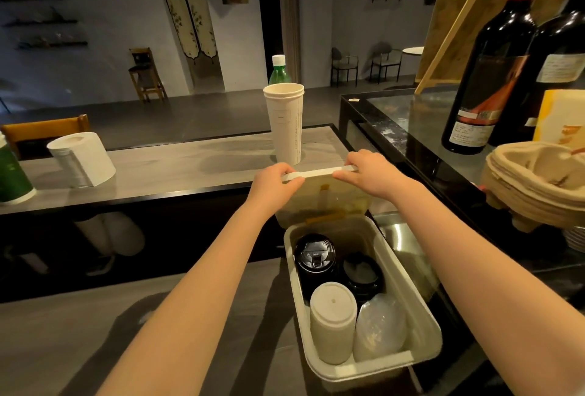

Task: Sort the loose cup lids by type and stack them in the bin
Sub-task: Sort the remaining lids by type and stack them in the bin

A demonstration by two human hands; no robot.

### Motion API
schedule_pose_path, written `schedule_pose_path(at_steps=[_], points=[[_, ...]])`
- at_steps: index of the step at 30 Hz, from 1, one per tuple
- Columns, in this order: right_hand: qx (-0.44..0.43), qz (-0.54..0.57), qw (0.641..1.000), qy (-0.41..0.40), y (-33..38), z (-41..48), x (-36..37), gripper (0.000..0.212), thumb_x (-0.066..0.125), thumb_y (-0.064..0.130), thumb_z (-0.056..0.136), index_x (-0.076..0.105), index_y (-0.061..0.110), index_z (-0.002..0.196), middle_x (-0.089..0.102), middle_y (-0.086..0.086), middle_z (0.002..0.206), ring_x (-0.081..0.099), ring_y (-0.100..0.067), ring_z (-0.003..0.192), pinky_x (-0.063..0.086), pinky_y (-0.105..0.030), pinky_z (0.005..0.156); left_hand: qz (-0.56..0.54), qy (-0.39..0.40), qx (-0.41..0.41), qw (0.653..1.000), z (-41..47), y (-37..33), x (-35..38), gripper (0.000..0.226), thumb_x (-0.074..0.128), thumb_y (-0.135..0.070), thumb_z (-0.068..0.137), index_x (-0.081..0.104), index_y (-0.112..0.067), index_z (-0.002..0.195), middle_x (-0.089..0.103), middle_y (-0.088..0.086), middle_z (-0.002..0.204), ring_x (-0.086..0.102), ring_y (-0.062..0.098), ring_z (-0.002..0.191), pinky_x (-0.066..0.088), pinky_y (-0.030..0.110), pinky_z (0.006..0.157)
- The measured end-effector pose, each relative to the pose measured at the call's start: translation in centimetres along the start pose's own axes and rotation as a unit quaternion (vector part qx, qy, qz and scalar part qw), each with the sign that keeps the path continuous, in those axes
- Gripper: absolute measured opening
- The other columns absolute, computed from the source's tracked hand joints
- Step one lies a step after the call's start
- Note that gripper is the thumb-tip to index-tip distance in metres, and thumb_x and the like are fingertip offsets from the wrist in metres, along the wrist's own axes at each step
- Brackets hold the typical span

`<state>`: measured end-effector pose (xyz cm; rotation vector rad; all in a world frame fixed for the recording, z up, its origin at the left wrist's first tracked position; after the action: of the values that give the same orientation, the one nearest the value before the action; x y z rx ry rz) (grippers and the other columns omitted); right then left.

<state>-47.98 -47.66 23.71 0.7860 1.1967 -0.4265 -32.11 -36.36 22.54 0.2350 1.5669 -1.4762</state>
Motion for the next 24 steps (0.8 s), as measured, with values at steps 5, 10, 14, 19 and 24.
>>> schedule_pose_path(at_steps=[5,10,14,19,24], points=[[-0.007,0.037,0.998,-0.044,1.8,-4.1,-1.1,0.041,0.055,0.051,0.088,0.055,0.018,0.112,0.052,-0.003,0.112,0.045,-0.022,0.107,0.044,-0.038,0.091,-0.005,-0.073,0.078,0.994,-4.5,-0.3,-1.5,0.022,0.057,-0.030,0.091,0.061,-0.016,0.107,0.057,-0.002,0.102,0.050,0.011,0.092,0.036,0.020,0.073],[-0.009,0.080,0.992,-0.093,2.1,-10.1,0.3,0.030,0.066,0.044,0.082,0.058,0.020,0.100,0.051,0.004,0.101,0.046,-0.019,0.100,0.045,-0.036,0.086,-0.010,-0.102,0.167,0.981,-9.9,0.9,-0.3,0.025,0.061,-0.025,0.089,0.063,-0.014,0.111,0.057,-0.002,0.104,0.051,0.010,0.099,0.041,0.022,0.084],[-0.019,0.085,0.991,-0.098,2.0,-12.6,2.1,0.033,0.069,0.044,0.079,0.058,0.020,0.099,0.049,0.006,0.098,0.045,-0.022,0.103,0.035,-0.028,0.080,-0.010,-0.110,0.182,0.977,-12.6,2.3,0.7,0.024,0.063,-0.021,0.087,0.064,-0.012,0.109,0.060,0.003,0.105,0.055,0.016,0.101,0.046,0.027,0.089],[-0.022,0.100,0.956,-0.276,3.6,-14.7,3.3,0.047,0.077,0.033,0.075,0.053,0.008,0.107,0.049,-0.007,0.116,0.042,-0.021,0.107,0.027,-0.019,0.089,-0.012,-0.130,0.171,0.977,-13.4,3.1,-0.1,0.024,0.063,-0.019,0.088,0.064,-0.009,0.109,0.060,0.004,0.104,0.054,0.016,0.100,0.045,0.026,0.088],[0.003,0.109,0.969,-0.222,3.2,-15.3,8.3,0.012,0.063,0.022,0.086,0.055,0.014,0.090,0.049,0.005,0.087,0.048,-0.015,0.085,0.035,-0.021,0.072,-0.020,-0.148,0.131,0.980,-12.5,4.3,-1.2,0.023,0.062,-0.021,0.088,0.064,-0.010,0.109,0.059,0.002,0.103,0.054,0.013,0.097,0.044,0.023,0.085]])
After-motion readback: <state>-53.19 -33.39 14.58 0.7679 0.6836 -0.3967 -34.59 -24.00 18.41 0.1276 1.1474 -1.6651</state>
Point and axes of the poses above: each hand's wrist, its own z-axis towards the middle knuckle, its own x-axis out of the palm, y = z × x, the point moved 3 cm from there along z, towards the middle knuckle
